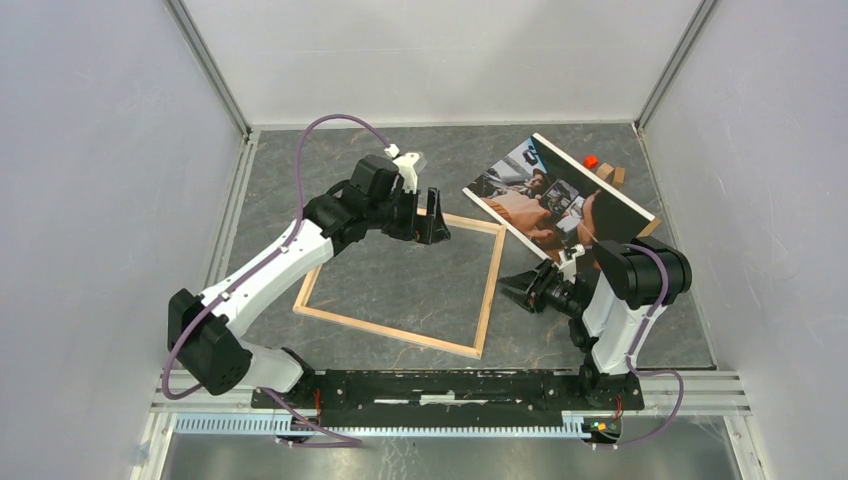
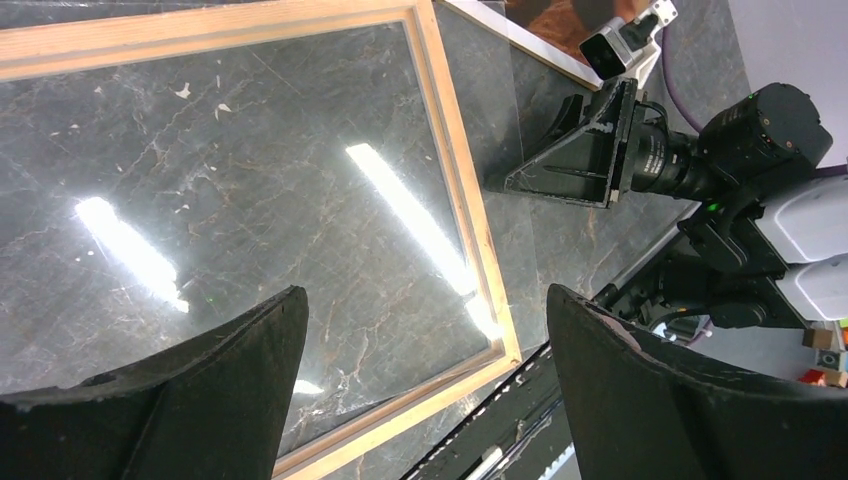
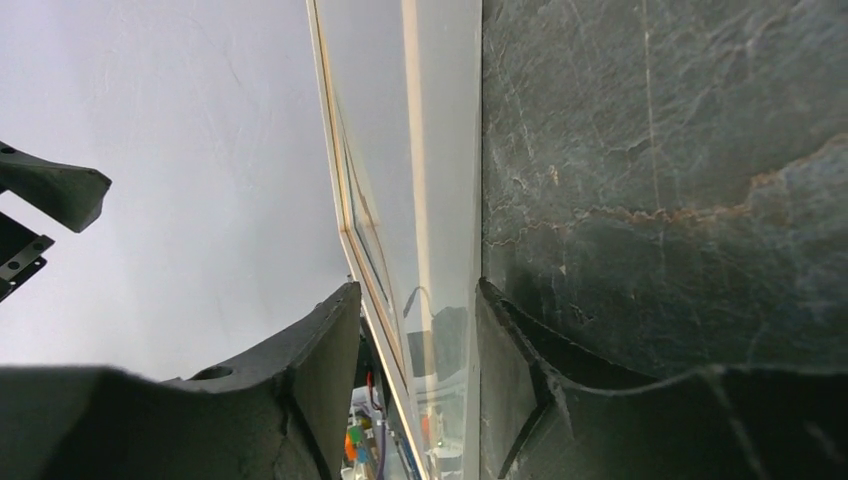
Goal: Put the photo into the frame
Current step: Pick up the photo frame item from the photo frame.
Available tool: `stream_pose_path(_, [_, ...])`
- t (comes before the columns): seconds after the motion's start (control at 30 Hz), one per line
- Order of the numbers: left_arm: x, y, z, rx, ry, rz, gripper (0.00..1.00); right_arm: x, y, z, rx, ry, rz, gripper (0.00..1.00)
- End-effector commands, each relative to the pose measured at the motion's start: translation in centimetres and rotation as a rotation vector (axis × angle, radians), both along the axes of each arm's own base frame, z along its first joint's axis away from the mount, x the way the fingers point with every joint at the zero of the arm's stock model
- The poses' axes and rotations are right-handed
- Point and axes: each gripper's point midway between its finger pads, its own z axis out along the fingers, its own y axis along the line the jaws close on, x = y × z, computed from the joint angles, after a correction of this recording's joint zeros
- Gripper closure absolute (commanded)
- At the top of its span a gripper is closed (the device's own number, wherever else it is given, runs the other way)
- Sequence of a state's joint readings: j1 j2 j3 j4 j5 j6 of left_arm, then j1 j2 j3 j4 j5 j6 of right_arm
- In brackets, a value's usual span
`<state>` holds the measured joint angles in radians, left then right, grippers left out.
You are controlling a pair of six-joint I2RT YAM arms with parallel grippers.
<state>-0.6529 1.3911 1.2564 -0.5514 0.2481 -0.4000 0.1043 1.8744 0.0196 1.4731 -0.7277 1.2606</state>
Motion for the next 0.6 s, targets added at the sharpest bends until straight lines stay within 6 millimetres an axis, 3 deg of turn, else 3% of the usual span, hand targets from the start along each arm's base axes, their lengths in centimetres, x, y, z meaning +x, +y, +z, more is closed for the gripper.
stream_pose_path(0.0, [0.6,0.7,1.9,0.008,-0.112,0.015,0.06,0.9,-0.2,2.7,-0.028,-0.216,-0.016,0.52])
stream_pose_path(0.07, [0.9,1.0,1.9,0.021,-0.121,0.026,0.06,1.6,-0.3,2.7,-0.036,-0.225,-0.03,0.59])
stream_pose_path(0.2, [1.1,1.4,2.3,0.032,-0.157,0.031,0.06,2.8,-0.2,3.9,-0.018,-0.274,-0.034,0.85])
stream_pose_path(0.3, [1.3,1.7,3.6,0.021,-0.207,0.047,0.06,2.9,-0.1,4.0,-0.045,-0.284,-0.021,0.97])
stream_pose_path(0.4, [1.3,1.5,6.5,-0.043,-0.253,0.077,0.06,2.7,-0.2,3.9,-0.095,-0.295,0.003,1.0])
stream_pose_path(0.47, [0.9,0.8,9.4,-0.076,-0.314,0.084,0.06,2.7,-0.6,2.4,-0.175,-0.24,0.02,1.0])
stream_pose_path(0.57, [0.2,-0.4,13.6,-0.113,-0.413,0.098,0.06,3.7,-1.7,2.2,-0.346,-0.261,0.027,1.0])
